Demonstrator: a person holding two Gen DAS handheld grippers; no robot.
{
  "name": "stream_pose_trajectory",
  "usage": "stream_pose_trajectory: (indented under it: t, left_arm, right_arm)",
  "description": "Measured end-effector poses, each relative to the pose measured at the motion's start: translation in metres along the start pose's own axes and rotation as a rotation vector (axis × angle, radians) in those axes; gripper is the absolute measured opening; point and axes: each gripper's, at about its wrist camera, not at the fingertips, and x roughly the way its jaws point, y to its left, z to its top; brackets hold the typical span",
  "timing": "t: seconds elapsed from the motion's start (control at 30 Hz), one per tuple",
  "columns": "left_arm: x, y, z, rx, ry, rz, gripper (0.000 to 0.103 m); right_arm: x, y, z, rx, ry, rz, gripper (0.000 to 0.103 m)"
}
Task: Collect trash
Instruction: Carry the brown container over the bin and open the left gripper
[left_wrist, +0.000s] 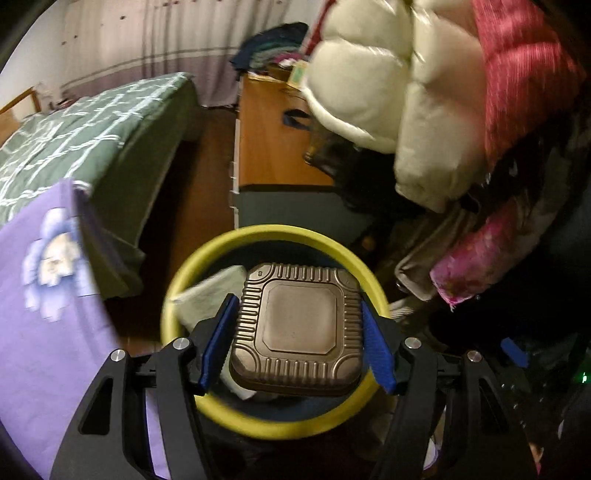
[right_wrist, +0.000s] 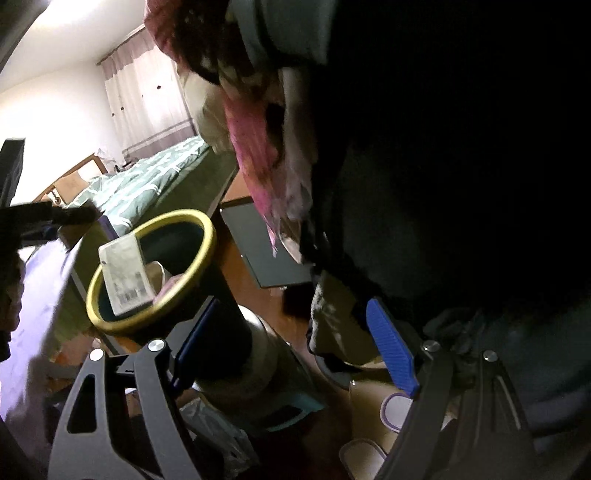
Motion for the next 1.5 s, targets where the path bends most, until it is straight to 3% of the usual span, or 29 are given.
stream_pose_trajectory:
  t: [0.27, 0.53, 0.77, 0.87, 1.0, 1.1, 1.17, 1.23, 1.27, 1.37, 1.5]
  left_arm:
    - [0.056, -0.009, 0.009, 0.012, 0.048, -0.02, 0.064]
    - [0.08, -0.007, 0.014, 0.023, 0.019, 0.002, 0.064]
    - [0.105, -0.001, 0.011, 0.013, 0.125, 0.006, 0.066]
    - [0.112, 0.004, 0.008, -0.006, 0.156, -0.001, 0.085]
    - [0.109, 0.009, 0.009, -0.034, 0.15, -0.013, 0.088]
    - [0.069, 0.015, 0.014, -0.062, 0.006, 0.006, 0.088]
    - [0.037, 0.018, 0.014, -0.049, -0.118, 0.044, 0.094]
    - [0.016, 0.026, 0.01, -0.067, -0.206, 0.059, 0.094]
    - [0.005, 0.031, 0.006, -0.082, -0.264, 0.074, 0.094]
    - [-0.004, 0.037, 0.002, -0.096, -0.332, 0.089, 0.094]
    - [-0.008, 0.045, 0.0, -0.13, -0.367, 0.111, 0.094]
  right_arm:
    - [0.014, 0.005, -0.01, 0.007, 0.013, -0.008, 0.077]
    - [0.032, 0.026, -0.017, -0.042, 0.055, -0.009, 0.077]
    - [0.039, 0.042, -0.027, -0.083, 0.106, -0.009, 0.077]
    - [0.039, 0.045, -0.034, -0.12, 0.135, -0.023, 0.077]
    - [0.039, 0.045, -0.047, -0.153, 0.168, -0.025, 0.077]
    - [0.045, 0.044, -0.076, -0.215, 0.207, -0.002, 0.076]
    - [0.061, 0.044, -0.113, -0.281, 0.27, 0.014, 0.076]
    - [0.091, 0.048, -0.163, -0.339, 0.39, 0.058, 0.063]
    - [0.106, 0.049, -0.185, -0.352, 0.44, 0.082, 0.051]
    - [0.168, 0.062, -0.261, -0.406, 0.591, 0.169, 0.034]
    - [0.252, 0.089, -0.341, -0.457, 0.694, 0.315, 0.033]
